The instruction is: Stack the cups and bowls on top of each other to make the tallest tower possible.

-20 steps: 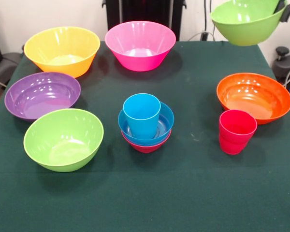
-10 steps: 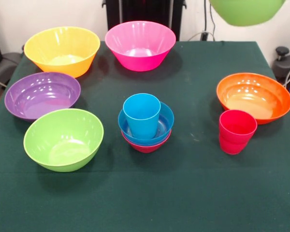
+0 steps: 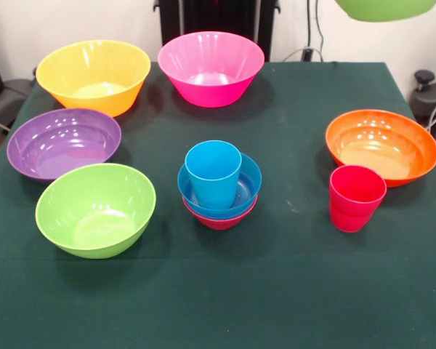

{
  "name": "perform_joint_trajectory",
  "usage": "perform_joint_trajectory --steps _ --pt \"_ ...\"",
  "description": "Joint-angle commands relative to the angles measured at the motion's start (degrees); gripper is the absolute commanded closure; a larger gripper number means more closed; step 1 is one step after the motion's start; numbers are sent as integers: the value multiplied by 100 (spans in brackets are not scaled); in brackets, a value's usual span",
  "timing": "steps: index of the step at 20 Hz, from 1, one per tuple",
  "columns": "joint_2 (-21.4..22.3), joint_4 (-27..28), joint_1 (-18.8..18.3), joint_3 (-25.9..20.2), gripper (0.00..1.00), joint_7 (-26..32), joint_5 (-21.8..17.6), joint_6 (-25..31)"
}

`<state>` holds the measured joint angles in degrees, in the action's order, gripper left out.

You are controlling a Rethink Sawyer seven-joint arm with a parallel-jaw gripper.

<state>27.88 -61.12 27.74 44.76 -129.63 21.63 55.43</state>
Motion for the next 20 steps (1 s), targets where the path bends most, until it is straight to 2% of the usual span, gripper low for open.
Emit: perform_joint_trajectory --steps 1,9,20 --pt "-562 596 -234 -494 100 -187 -472 397" --pt "-771 907 -545 -655 100 137 -488 227" --pt "-809 762 -876 -939 100 631 -605 -378"
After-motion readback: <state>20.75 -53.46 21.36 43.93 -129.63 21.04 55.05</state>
